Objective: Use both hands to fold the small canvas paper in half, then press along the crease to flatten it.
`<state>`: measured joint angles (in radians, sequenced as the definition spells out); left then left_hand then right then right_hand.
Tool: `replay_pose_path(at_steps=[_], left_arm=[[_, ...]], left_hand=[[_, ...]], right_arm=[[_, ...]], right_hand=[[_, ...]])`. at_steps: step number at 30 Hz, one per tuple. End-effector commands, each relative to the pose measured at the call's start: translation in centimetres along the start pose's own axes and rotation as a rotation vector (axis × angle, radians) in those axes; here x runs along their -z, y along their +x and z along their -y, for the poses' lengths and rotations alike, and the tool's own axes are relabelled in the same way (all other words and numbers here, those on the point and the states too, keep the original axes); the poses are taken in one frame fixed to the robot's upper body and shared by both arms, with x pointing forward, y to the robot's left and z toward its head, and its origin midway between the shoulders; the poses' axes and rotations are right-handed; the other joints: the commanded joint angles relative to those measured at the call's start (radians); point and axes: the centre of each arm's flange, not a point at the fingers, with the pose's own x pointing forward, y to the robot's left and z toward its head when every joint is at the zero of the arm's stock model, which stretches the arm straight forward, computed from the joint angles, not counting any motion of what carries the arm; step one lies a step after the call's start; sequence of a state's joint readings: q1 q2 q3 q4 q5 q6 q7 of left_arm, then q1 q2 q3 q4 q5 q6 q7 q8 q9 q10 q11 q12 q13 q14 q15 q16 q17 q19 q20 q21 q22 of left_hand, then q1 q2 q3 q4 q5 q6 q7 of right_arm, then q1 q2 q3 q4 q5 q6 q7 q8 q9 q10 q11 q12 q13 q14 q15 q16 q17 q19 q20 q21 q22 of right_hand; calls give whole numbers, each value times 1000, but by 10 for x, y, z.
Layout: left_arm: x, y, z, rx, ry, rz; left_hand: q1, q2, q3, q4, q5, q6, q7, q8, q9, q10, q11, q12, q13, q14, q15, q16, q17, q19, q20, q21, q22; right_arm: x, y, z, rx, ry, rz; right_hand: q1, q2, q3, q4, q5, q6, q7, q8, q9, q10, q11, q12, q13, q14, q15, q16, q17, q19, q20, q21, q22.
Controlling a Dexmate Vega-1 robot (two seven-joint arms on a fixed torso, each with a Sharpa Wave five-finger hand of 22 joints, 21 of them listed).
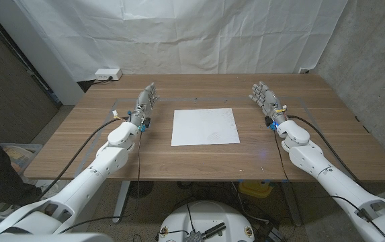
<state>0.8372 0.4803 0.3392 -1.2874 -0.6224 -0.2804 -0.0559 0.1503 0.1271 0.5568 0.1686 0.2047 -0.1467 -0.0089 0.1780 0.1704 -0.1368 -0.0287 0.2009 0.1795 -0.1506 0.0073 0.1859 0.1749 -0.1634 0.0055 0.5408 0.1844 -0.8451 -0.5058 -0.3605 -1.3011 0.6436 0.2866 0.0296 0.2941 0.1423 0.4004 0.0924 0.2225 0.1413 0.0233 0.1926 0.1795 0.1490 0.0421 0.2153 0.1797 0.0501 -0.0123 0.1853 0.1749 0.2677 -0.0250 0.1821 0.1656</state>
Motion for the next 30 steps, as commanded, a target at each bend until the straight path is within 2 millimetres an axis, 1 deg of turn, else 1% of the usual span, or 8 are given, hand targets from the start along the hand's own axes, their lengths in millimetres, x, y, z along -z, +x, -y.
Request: replay_pose_path(at_steps=[1, 8, 12, 14, 16, 19, 21, 30], left_arm=[[0, 3, 0, 7, 1, -4], [0, 5, -1, 10, 3, -3], [-1, 6, -2, 15, 10, 1], [-3, 8, -1, 19, 23, 4], [-5, 9, -2, 23, 42, 9], [-8, 10, -1, 34, 76, 16], [-11, 11, -1, 45, 110, 20], [-20, 14, 4, 113, 277, 37]], left_hand=[[5, 47, 7, 0, 7, -7, 3, 5, 3, -7, 0, 4, 4, -8, 1, 6, 4, -10, 1, 5, 4], [3, 47, 7, 0, 7, -6, 1, 5, 3, -6, 0, 4, 4, -7, 0, 6, 4, -9, 1, 5, 4], [2, 44, 7, -2, 7, -4, 1, 6, 3, -2, 2, 5, 4, -2, 4, 7, 3, -8, 10, 4, 4], [0, 43, 7, -3, 7, 11, -8, 11, 4, 4, 3, 7, 4, 2, 4, 7, 3, -7, 12, 4, 4], [-2, 42, 9, -5, 7, 31, -9, 17, 5, 8, 4, 8, 4, 6, 7, 7, 2, -4, 14, 3, 3], [-4, 42, 11, -7, 7, 51, -8, 22, 5, 26, 7, 14, 4, 18, 10, 9, 1, 3, 18, 4, 3], [-4, 42, 13, -9, 7, 59, -11, 23, 6, 37, 10, 17, 5, 25, 11, 10, 0, 7, 19, 4, 3], [1, 41, 22, -19, 7, 93, -14, 28, 6, 66, 4, 24, 5, 52, 11, 13, -2, 21, 22, 6, 2]], right_arm=[[2, -2, -1, 4, -1, -7], [4, -2, -3, 4, -5, -15], [3, -4, -3, 8, -12, -13], [4, -5, -3, 10, -11, -14], [4, -6, -2, 14, -13, -16], [5, -8, -3, 18, -21, -18], [5, -9, -2, 21, -30, -20], [6, -13, -3, 27, -50, -26]], right_hand=[[11, -1, 8, -3, 8, 9, -1, 4, 3, 8, -1, 4, 5, 10, -2, 7, 5, 9, -1, 6, 5], [13, 0, 10, -5, 8, 10, -1, 4, 3, 11, -2, 3, 5, 11, -2, 6, 4, 8, -1, 6, 5], [14, 1, 11, -8, 9, 12, 0, 4, 3, 17, 0, 3, 5, 13, 0, 7, 4, 9, 0, 6, 5], [14, 1, 12, -8, 9, 14, 2, 5, 3, 19, 2, 3, 5, 16, 1, 8, 4, 10, 3, 7, 5], [14, 0, 13, -9, 9, 15, 4, 5, 3, 23, 4, 3, 5, 20, 8, 9, 5, 12, 7, 8, 5], [16, 0, 16, -14, 9, 22, 8, 7, 4, 34, 11, 4, 5, 29, 16, 11, 5, 18, 13, 11, 5], [18, 0, 17, -16, 9, 25, 9, 7, 4, 39, 11, 4, 6, 31, 17, 11, 5, 22, 15, 12, 5], [26, -1, 23, -27, 10, 33, 12, 9, 4, 47, 16, 3, 6, 39, 21, 11, 3, 26, 18, 14, 6]])
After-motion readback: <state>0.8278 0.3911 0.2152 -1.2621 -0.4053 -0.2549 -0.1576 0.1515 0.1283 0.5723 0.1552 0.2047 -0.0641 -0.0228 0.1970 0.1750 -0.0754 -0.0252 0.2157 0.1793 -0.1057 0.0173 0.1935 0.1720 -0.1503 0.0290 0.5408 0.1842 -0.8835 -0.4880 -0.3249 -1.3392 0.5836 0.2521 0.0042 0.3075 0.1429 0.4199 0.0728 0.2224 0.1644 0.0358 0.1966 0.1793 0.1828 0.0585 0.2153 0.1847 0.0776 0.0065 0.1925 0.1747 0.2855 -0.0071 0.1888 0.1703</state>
